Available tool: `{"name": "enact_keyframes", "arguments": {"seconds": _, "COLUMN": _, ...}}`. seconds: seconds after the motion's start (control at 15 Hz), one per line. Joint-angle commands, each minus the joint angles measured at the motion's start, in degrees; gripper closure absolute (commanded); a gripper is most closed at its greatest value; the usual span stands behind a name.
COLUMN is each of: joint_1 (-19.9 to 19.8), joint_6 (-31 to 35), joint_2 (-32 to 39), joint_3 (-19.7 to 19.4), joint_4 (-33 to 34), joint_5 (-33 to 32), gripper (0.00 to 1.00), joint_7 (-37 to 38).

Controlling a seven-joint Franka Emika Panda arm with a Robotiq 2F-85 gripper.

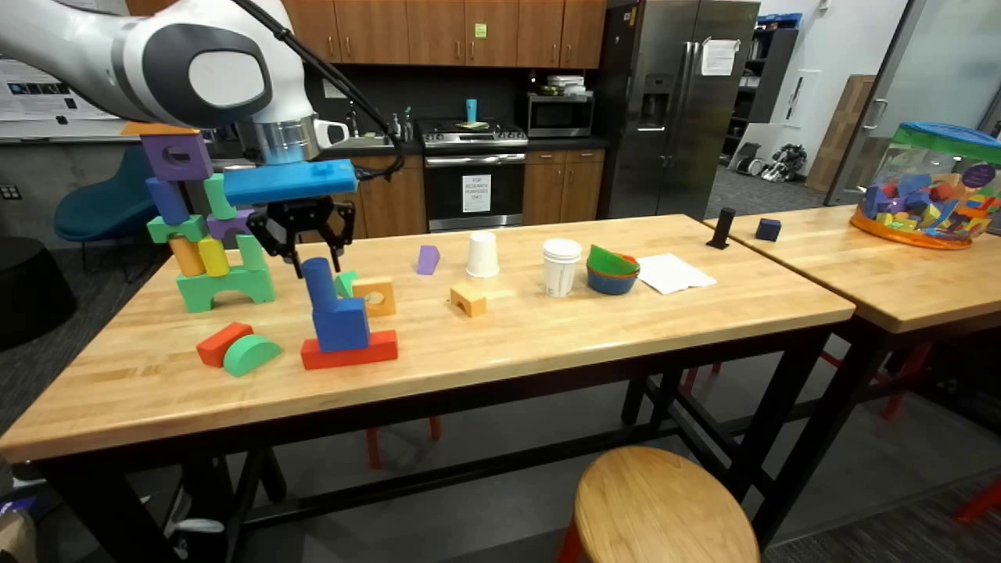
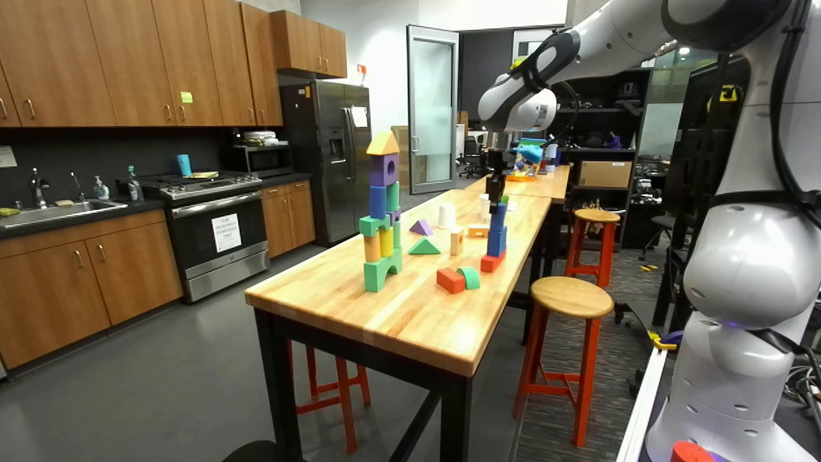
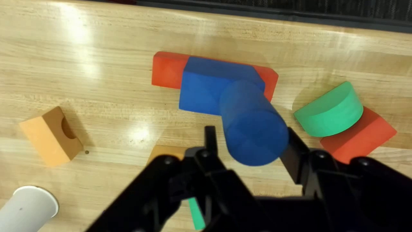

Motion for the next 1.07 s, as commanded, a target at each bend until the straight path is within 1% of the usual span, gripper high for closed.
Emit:
{"name": "enact_keyframes", "arguments": {"seconds": 0.0, "joint_1": 0.2, "joint_6": -0.1, "joint_2": 0.0, "joint_3": -0.2, "joint_4": 0.1, "joint_5": 0.0, "gripper": 0.41, "joint_7": 0.0}}
{"name": "enact_keyframes", "arguments": {"seconds": 0.07, "joint_1": 0.2, "joint_6": -0.1, "joint_2": 0.0, "joint_3": -0.2, "joint_4": 0.1, "joint_5": 0.0, "gripper": 0.33, "joint_7": 0.0}}
{"name": "enact_keyframes", "arguments": {"seconds": 0.4, "joint_1": 0.2, "joint_6": -0.1, "joint_2": 0.0, "joint_3": -0.2, "joint_4": 0.1, "joint_5": 0.0, "gripper": 0.33, "joint_7": 0.0}}
{"name": "enact_keyframes", "arguments": {"seconds": 0.47, "joint_1": 0.2, "joint_6": -0.1, "joint_2": 0.0, "joint_3": -0.2, "joint_4": 0.1, "joint_5": 0.0, "gripper": 0.08, "joint_7": 0.0}}
{"name": "enact_keyframes", "arguments": {"seconds": 0.53, "joint_1": 0.2, "joint_6": -0.5, "joint_2": 0.1, "joint_3": -0.2, "joint_4": 0.3, "joint_5": 0.1, "gripper": 0.07, "joint_7": -0.3}}
{"name": "enact_keyframes", "arguments": {"seconds": 0.6, "joint_1": 0.2, "joint_6": -0.1, "joint_2": 0.1, "joint_3": -0.1, "joint_4": 0.1, "joint_5": -0.3, "gripper": 0.03, "joint_7": 0.5}}
{"name": "enact_keyframes", "arguments": {"seconds": 0.73, "joint_1": 0.2, "joint_6": -0.9, "joint_2": 0.1, "joint_3": -0.1, "joint_4": 0.6, "joint_5": -0.5, "gripper": 0.0, "joint_7": 0.6}}
{"name": "enact_keyframes", "arguments": {"seconds": 1.0, "joint_1": 0.5, "joint_6": -4.4, "joint_2": -0.8, "joint_3": 0.2, "joint_4": 1.8, "joint_5": 0.0, "gripper": 0.0, "joint_7": 0.1}}
